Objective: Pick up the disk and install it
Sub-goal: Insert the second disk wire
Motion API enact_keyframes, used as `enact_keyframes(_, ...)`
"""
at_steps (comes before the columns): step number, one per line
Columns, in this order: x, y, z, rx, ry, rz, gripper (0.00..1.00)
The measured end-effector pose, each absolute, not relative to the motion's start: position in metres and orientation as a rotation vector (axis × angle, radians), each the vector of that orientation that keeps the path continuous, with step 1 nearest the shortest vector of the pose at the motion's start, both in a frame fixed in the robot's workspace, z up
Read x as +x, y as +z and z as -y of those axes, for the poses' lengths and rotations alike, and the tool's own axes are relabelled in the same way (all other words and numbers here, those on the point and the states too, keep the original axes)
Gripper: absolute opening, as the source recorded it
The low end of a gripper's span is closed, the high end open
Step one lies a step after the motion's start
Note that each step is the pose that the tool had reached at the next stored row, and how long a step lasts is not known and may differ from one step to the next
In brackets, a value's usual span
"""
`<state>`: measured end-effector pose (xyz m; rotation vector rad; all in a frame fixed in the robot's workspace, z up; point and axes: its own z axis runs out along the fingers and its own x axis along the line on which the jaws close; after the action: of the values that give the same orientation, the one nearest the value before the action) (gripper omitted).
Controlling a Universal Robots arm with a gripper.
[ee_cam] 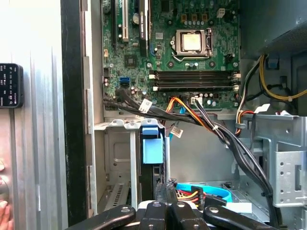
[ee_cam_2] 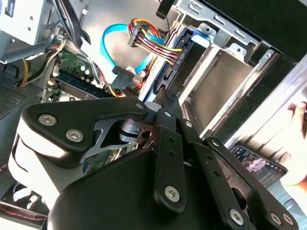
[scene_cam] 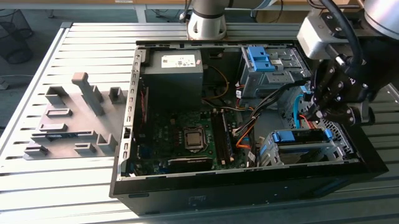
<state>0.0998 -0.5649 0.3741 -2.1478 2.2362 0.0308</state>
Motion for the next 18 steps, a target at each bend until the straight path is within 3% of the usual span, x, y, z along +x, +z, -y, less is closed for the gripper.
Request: enact_keyframes(18,0.1,0.393,0.531,-2.163,-0.004,-2.252,0.11)
